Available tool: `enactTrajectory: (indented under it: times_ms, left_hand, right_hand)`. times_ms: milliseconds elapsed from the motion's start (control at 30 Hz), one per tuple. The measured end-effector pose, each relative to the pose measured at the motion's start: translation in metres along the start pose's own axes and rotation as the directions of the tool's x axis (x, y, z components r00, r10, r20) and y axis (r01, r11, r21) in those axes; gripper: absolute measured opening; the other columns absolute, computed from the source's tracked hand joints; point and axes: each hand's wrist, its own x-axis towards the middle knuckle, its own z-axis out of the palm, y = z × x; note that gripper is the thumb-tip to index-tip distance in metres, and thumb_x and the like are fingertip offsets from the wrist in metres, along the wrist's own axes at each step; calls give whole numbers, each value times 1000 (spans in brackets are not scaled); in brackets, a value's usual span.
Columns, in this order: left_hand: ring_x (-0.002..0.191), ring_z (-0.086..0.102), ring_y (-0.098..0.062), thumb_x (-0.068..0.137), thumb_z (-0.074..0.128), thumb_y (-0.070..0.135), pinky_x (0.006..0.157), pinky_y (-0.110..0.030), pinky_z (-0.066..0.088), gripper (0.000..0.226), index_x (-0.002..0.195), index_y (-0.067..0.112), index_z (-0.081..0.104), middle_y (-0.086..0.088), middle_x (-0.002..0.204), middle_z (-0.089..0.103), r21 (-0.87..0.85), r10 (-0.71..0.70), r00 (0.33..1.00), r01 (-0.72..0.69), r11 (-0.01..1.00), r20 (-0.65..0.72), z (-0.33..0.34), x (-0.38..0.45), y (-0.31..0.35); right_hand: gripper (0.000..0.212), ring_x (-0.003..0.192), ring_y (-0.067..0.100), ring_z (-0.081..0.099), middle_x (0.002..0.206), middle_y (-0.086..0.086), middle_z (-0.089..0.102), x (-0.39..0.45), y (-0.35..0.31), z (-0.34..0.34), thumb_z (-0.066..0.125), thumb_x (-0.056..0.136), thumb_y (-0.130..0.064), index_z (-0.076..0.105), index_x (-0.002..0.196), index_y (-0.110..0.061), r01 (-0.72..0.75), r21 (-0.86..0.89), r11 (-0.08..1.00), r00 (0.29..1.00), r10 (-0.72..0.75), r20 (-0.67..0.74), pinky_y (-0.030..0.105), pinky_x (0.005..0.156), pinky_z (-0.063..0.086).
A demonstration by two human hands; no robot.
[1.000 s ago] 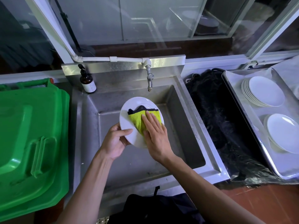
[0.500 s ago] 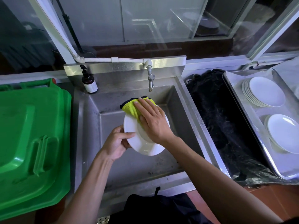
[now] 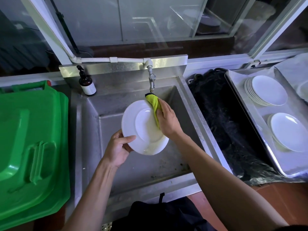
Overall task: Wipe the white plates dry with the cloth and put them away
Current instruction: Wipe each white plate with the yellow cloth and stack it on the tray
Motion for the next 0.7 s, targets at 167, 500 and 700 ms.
enactTrajectory:
  times_ms: [167,500,700]
  left_hand:
    - [102,71,-28,79,64,-1,73,-38,62,43,122,6,67,-12,115,73,-73,40,999,-41,997,-21,12,13,-3]
    - [113,63,-36,80,62,2,96,-49,50,58,137,6,56,-17,124,67,-170,-23,999,16,985,-37,71,41,-19]
    - [97,73,-25,93,53,-5,77,-39,62,41,129,12,62,-8,113,75,-94,-43,997,37,995,-66,103,63,-25]
  right_hand:
    - [49,143,22,36,158,-7,39,-12,12,1,38,107,-25,35,156,-23,-102,98,990,989,112,-96,46,118,31]
    - [50,140,26,38,156,-6,40,-45,35,-7,45,106,-22,36,155,-17,-183,157,971,924,224,-311,47,116,34]
    - [49,141,24,36,160,-6,36,-67,58,-15,48,106,-22,40,153,-20,-205,133,970,908,239,-345,38,117,33]
